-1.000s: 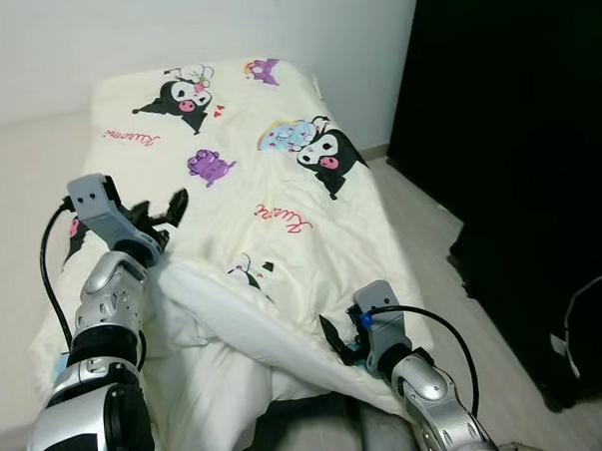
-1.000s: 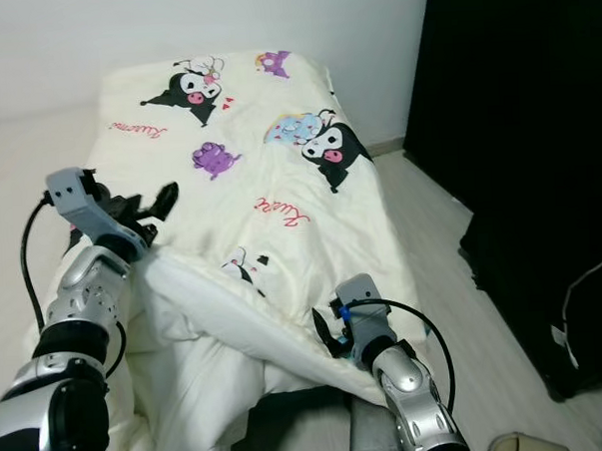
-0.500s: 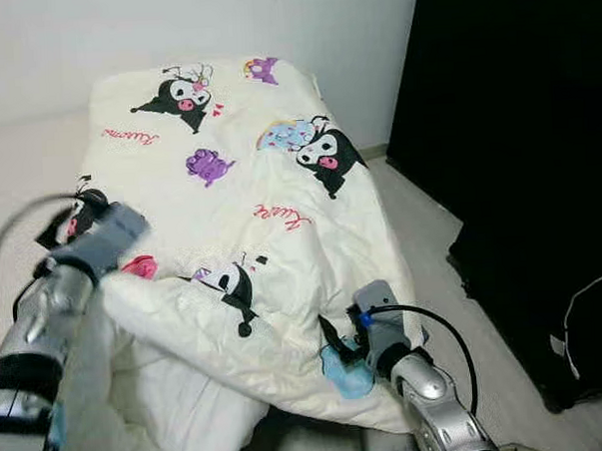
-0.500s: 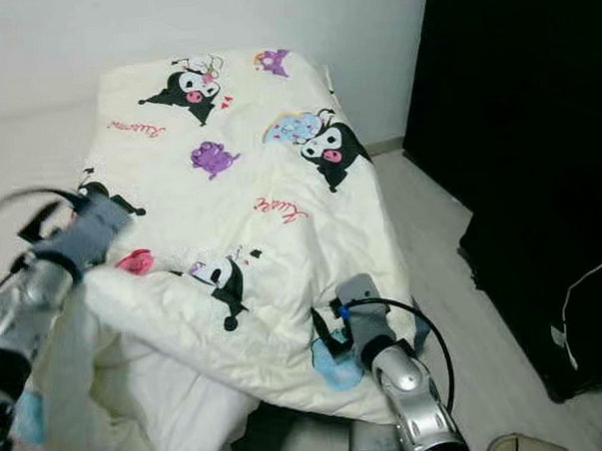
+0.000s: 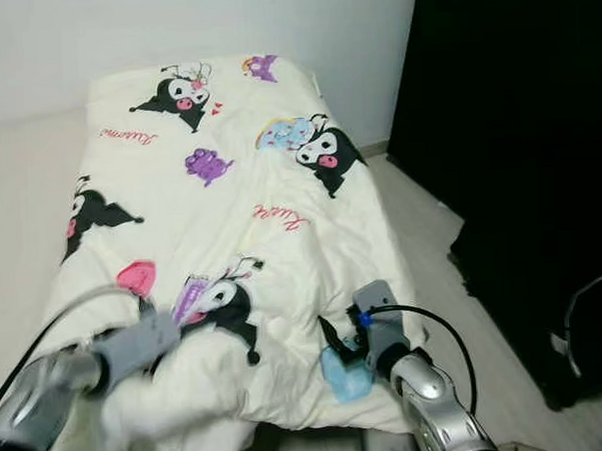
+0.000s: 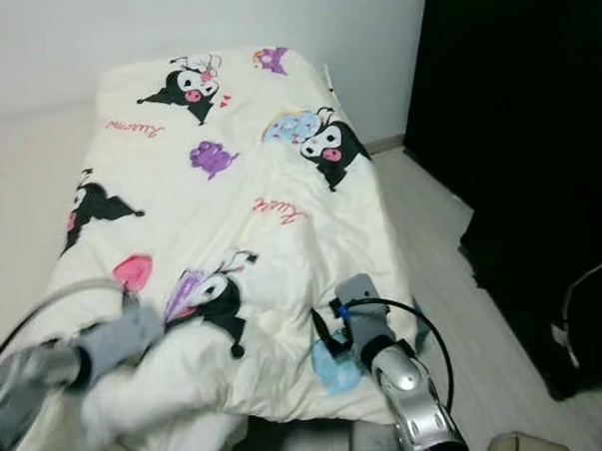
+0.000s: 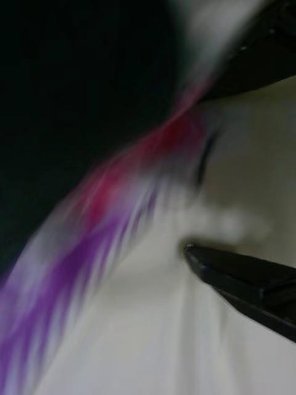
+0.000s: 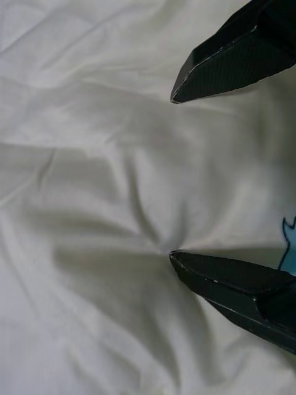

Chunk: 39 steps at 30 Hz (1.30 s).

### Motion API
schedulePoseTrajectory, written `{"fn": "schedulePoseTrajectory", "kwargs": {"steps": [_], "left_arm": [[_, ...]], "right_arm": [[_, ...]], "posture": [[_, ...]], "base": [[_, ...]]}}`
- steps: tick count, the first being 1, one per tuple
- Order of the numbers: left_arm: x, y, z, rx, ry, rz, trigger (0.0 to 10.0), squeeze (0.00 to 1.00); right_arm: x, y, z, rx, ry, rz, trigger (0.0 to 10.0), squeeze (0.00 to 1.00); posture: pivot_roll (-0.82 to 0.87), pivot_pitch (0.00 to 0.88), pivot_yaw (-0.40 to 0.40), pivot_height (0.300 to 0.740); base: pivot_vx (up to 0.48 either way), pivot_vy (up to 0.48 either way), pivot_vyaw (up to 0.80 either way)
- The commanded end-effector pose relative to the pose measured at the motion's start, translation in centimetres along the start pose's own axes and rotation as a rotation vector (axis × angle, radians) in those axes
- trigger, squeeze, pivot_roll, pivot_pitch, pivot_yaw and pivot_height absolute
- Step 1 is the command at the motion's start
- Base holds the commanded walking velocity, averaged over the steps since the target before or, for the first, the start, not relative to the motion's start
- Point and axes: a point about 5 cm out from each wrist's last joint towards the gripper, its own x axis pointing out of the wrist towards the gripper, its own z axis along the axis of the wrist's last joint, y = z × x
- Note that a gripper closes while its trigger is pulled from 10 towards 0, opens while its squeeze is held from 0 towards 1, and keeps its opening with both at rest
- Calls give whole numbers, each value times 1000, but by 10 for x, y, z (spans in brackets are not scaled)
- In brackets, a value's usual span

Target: Clean up the room

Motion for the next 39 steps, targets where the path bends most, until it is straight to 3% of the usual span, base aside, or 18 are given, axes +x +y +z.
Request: {"fn": "schedulePoseTrajectory", "kwargs": {"steps": [1,3,5,12,15,18,20,23,24,25,26,28,30,33,34,35,36,39], "left_arm": [[-5,-10,-5,22,45,-100,10000,0],[-38,-25,-27,84,156,-279,10000,0],[-58,-27,-42,125,256,-351,10000,0],[-70,-14,-40,109,280,-305,10000,0],[-66,14,-14,115,156,-109,10000,0],[-60,55,64,-143,-383,205,10000,0],[-55,62,88,-279,-581,266,10000,0],[-51,62,92,-314,-612,277,10000,0],[-29,56,88,-375,-570,317,10000,0],[-29,56,88,-375,-570,317,10000,0],[-6,46,83,-450,-531,357,10000,0],[2,42,81,-480,-515,368,10000,0],[18,27,79,-522,-498,367,10000,0],[24,21,80,-533,-490,376,10000,0],[27,19,82,-538,-487,391,10000,0],[27,19,82,-538,-487,391,10000,0],[29,18,84,-544,-494,407,10000,0],[28,27,91,-563,-526,481,10000,0]], "right_arm": [[-1,4,-5,9,14,9,10000,0],[-2,4,-6,13,17,7,10000,0],[-2,6,-8,14,22,9,10000,0],[-2,8,-9,14,25,15,10000,0],[-2,7,-9,14,25,13,10000,0],[-3,2,-8,8,24,-4,10000,0],[0,-4,2,55,-12,-43,10000,0],[1,-8,8,87,-34,-62,10000,0],[4,-17,17,12,52,-83,10000,0],[4,-17,17,12,52,-83,10000,0],[2,-32,37,-79,92,-136,10000,0],[-1,-41,50,-51,71,-191,10000,0],[-19,-76,75,25,34,-379,10000,0],[-32,-90,73,105,54,-461,10000,0],[-39,-91,62,202,75,-468,10000,0],[-39,-91,62,202,75,-468,10000,0],[-46,-87,48,305,107,-452,10000,0],[-56,-53,11,607,146,-361,10000,0]], "posture": [[-146,169,48,500],[-140,172,52,500],[-135,175,52,500],[-134,177,53,500],[-135,180,52,500],[-135,181,51,500],[-138,181,53,500],[-138,181,53,500],[-148,180,54,500],[-148,180,54,500],[-162,181,42,500],[-175,181,37,500],[-196,178,26,500],[-212,176,16,500],[-224,173,9,500],[-224,173,9,500],[-224,173,9,500],[-232,170,11,500]], "base": [[0,0,0],[0,0,0],[0,0,0],[0,0,0],[0,0,0],[0,0,0],[0,0,0],[0,0,0],[0,0,0],[0,0,0],[0,0,0],[0,0,0],[0,0,0],[0,0,0],[0,0,0],[0,0,0],[0,0,0],[0,0,0]]}}
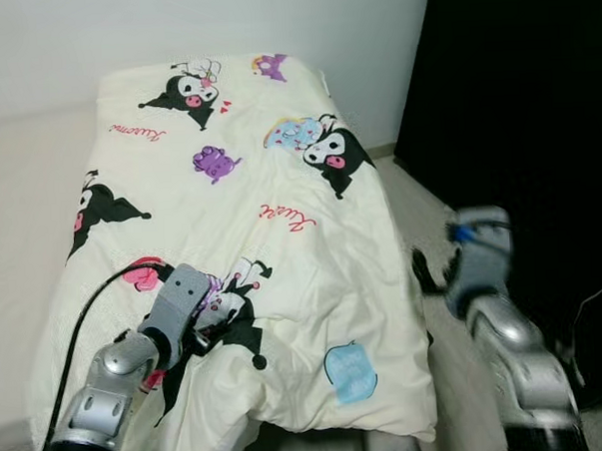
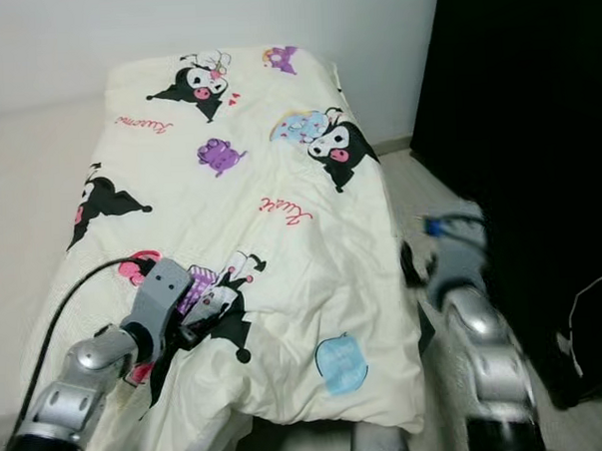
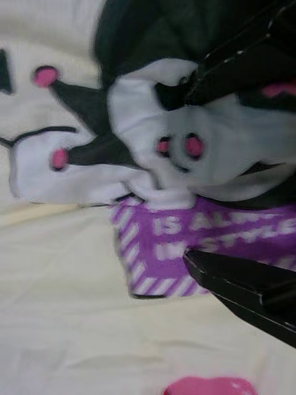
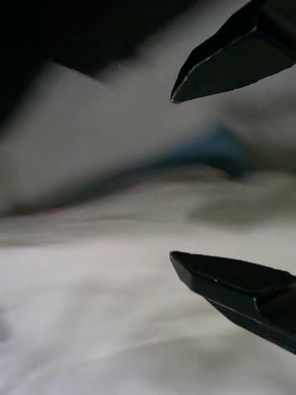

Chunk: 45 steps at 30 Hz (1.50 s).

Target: Clean up the room

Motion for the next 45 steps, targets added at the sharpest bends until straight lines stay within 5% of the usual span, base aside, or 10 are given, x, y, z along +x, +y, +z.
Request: {"fn": "schedulePoseTrajectory", "kwargs": {"steps": [1,7,8,14,23,29,30,31,32,45], "left_arm": [[3,3,5,-7,-27,36,10000,0],[9,8,11,32,-65,73,10000,0],[11,8,13,68,-74,72,10000,0],[14,4,14,87,-87,65,10000,0],[15,2,15,90,-100,70,10000,0],[16,1,17,103,-111,74,10000,0],[16,1,17,106,-113,74,10000,0],[16,1,17,106,-113,74,10000,0],[15,2,17,109,-114,76,10000,0],[14,3,15,124,-111,78,10000,0]], "right_arm": [[-2,12,-18,145,34,77,10000,0],[-7,17,-46,232,87,97,10000,0],[-8,10,-65,201,151,51,10000,0],[-12,-5,-87,109,287,-5,10000,0],[-10,-4,-90,96,293,20,10000,0],[7,-5,-99,66,327,35,10000,0],[9,-5,-99,57,330,36,4510,0],[9,-5,-99,57,330,36,4510,0],[12,-4,-97,54,323,47,0,0],[19,-7,-91,-17,299,62,0,0]], "posture": [[-232,170,11,500],[-234,160,19,500],[-237,161,25,500],[-238,162,32,500],[-233,169,29,500],[-214,174,29,500],[-213,174,31,500],[-213,174,31,500],[-209,176,30,500],[-208,180,30,500]], "base": [[0,0,0],[0,0,0],[0,0,0],[0,0,0],[0,0,0],[0,0,0],[0,0,0],[0,0,0],[0,0,0],[0,0,0]]}}
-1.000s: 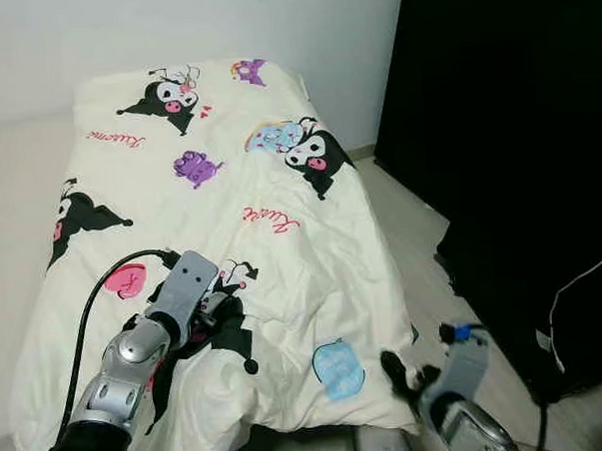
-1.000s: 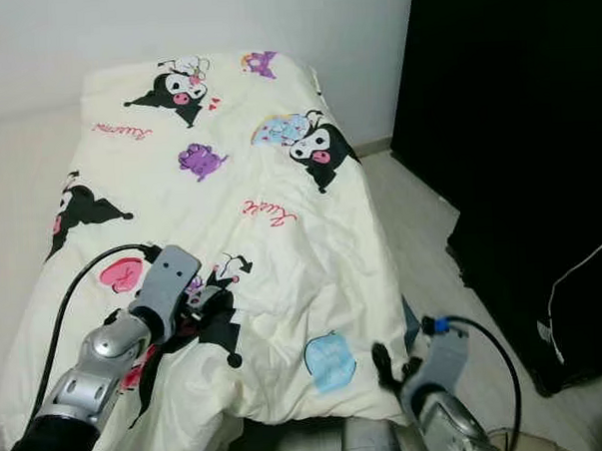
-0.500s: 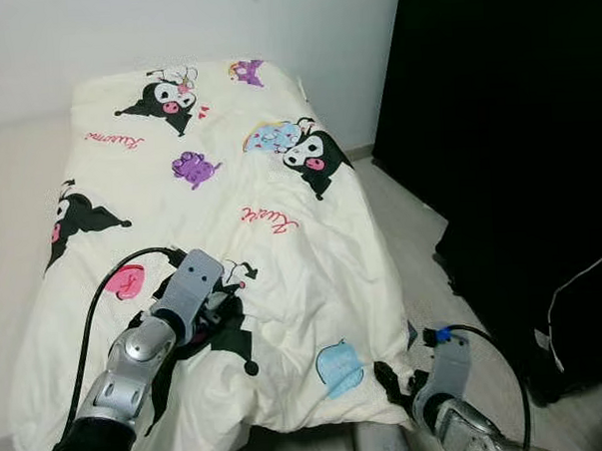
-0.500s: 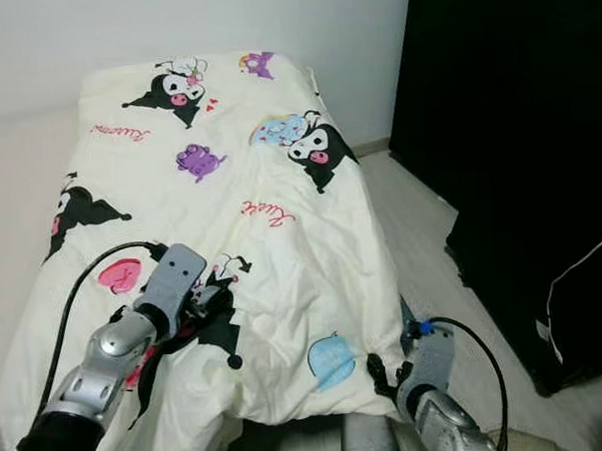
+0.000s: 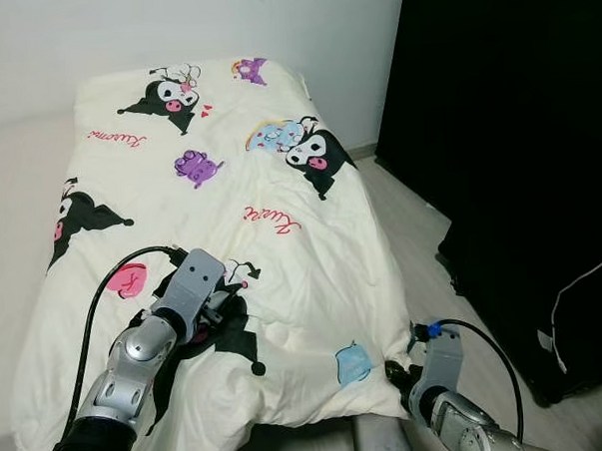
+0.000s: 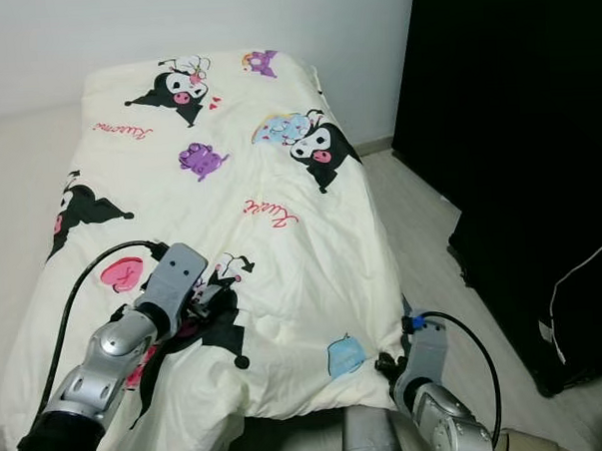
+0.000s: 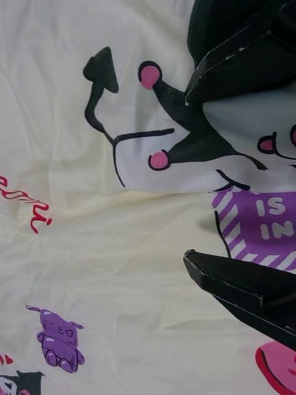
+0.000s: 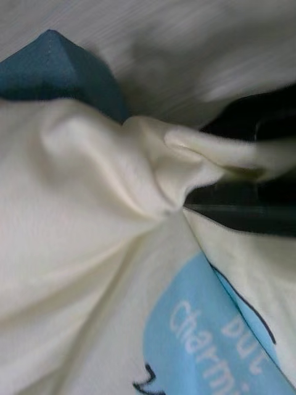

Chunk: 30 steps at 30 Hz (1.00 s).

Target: Clean up the room

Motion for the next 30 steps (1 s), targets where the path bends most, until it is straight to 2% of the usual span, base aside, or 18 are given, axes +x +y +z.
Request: {"fn": "schedulePoseTrajectory", "kwargs": {"steps": [1,3,4,5,8,10,11,13,16,17,21,24,25,26,27,28,29,30], "left_arm": [[-2,-1,-6,21,23,-5,10000,0],[-2,-1,-7,23,23,-5,10000,0],[-2,-1,-7,23,23,-5,10000,0],[-2,0,-7,26,23,-4,10000,0],[-3,0,-7,27,23,-3,10000,0],[-3,1,-8,28,23,2,10000,0],[-3,1,-8,28,23,2,10000,0],[-3,2,-8,30,24,4,10000,0],[-2,1,-8,30,23,4,10000,0],[-2,1,-8,33,22,1,10000,0],[-2,0,-8,38,21,-5,10000,0],[-1,0,-8,39,22,-6,10000,0],[-1,0,-8,45,21,-8,10000,0],[-1,0,-8,45,21,-8,10000,0],[0,-1,-8,49,20,-10,10000,0],[0,-1,-8,49,20,-10,10000,0],[0,-1,-8,52,20,-11,10000,0],[0,-1,-8,52,20,-11,10000,0]], "right_arm": [[-1,-5,-5,-20,20,-23,0,0],[-6,-12,1,-113,35,-88,0,0],[-6,-12,1,-113,35,-88,0,0],[-14,-17,7,-171,47,-149,0,0],[-21,-20,12,-210,50,-192,0,0],[-46,-26,27,-251,31,-262,0,0],[-46,-26,27,-251,31,-262,0,0],[-76,-40,38,-334,8,-352,0,0],[-87,-49,41,-367,4,-396,0,0],[-101,-62,42,-391,9,-452,0,0],[-111,-75,42,-438,32,-527,0,0],[-112,-77,42,-451,47,-545,0,0],[-111,-78,41,-473,65,-573,4627,0],[-111,-78,41,-473,65,-573,4627,0],[-110,-77,41,-493,84,-586,10000,0],[-110,-77,41,-493,84,-586,10000,0],[-109,-76,41,-508,92,-592,10000,294],[-109,-76,41,-508,92,-592,10000,294]], "posture": [[-208,180,30,500],[-215,181,26,500],[-215,181,26,500],[-219,182,21,500],[-223,183,18,500],[-241,187,9,500],[-241,187,9,500],[-254,192,1,500],[-263,194,1,500],[-265,194,2,500],[-268,194,1,500],[-268,193,2,500],[-264,190,1,500],[-264,190,1,500],[-263,189,0,500],[-263,189,0,500],[-260,185,-2,500],[-260,185,-2,500]], "base": [[0,0,0],[0,0,0],[0,0,0],[0,0,0],[0,0,0],[0,0,0],[0,0,0],[0,0,0],[0,0,0],[0,0,0],[0,0,0],[0,0,0],[0,0,0],[0,0,0],[0,0,0],[0,0,0],[0,0,0],[0,0,0]]}}
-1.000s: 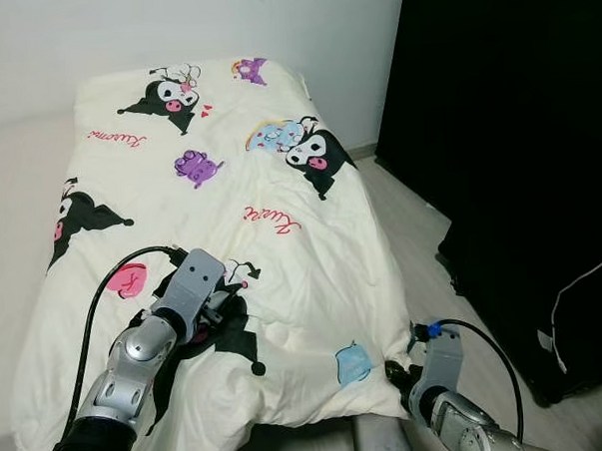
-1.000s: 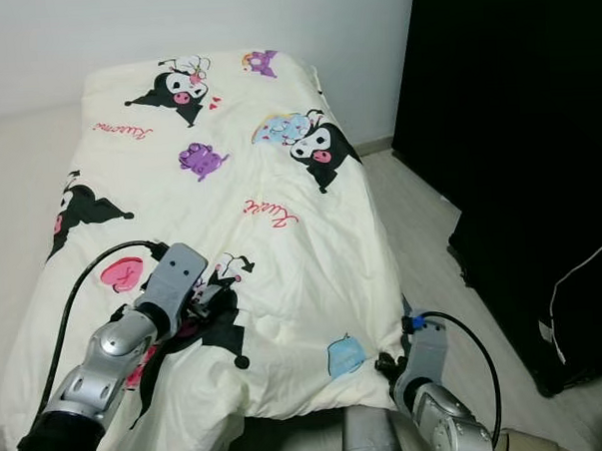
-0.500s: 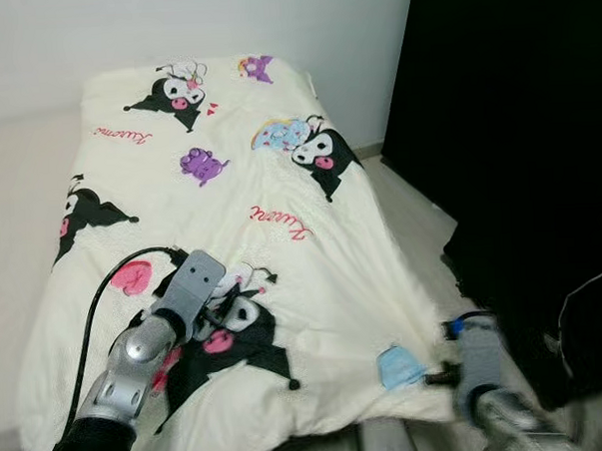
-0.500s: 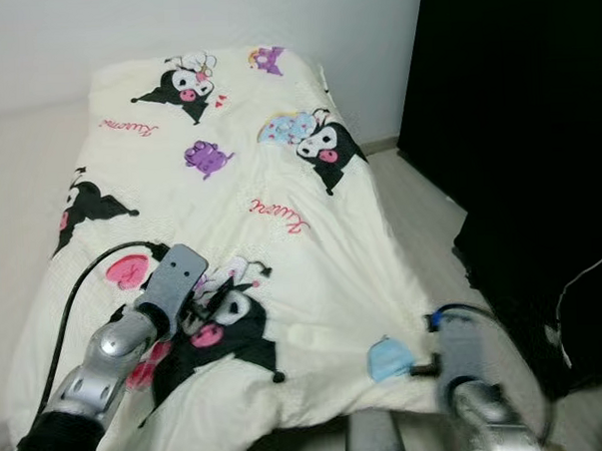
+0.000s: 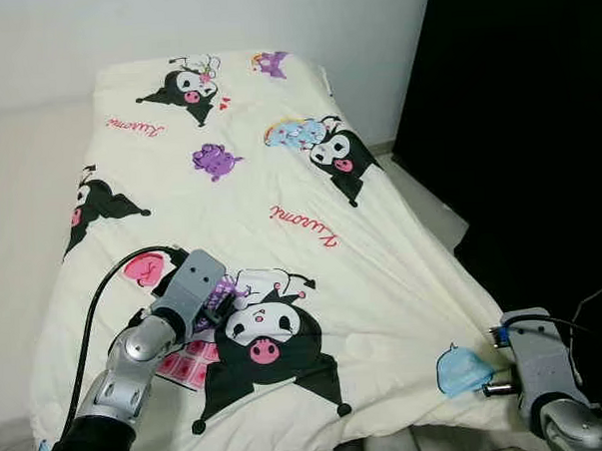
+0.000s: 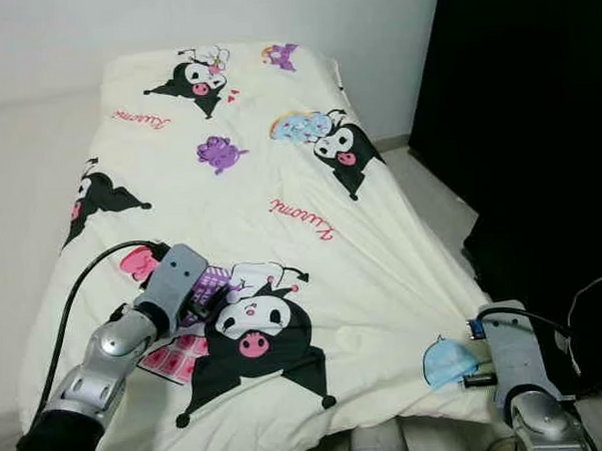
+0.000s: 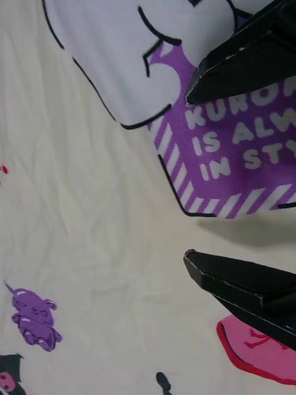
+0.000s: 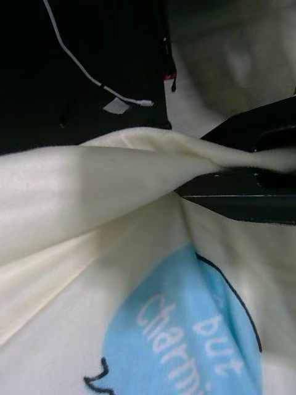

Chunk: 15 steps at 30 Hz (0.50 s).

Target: Clean up the room

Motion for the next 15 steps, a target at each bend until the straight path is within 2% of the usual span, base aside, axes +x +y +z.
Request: {"fn": "schedulePoseTrajectory", "kwargs": {"steps": [1,6,9,12,15], "left_arm": [[-1,-1,-5,28,17,-13,10000,0],[-1,-1,-6,46,20,-12,10000,0],[-1,-2,-8,85,26,-24,10000,0],[-1,-3,-8,97,29,-29,10000,0],[-2,-4,-12,136,57,-92,10000,0]], "right_arm": [[-1,-8,-11,-35,76,-73,10000,1000],[-2,-10,0,-45,57,-86,10000,1000],[-4,-23,6,-29,47,-130,10000,1000],[-5,-27,9,-28,43,-142,10000,1000],[-8,-37,18,-23,26,-172,10000,1000]], "posture": [[-252,177,-5,500],[-254,168,-8,500],[-259,163,-10,500],[-263,157,-8,500],[-264,158,-5,500]], "base": [[0,0,0],[0,0,0],[0,0,0],[0,0,0],[0,0,0]]}}
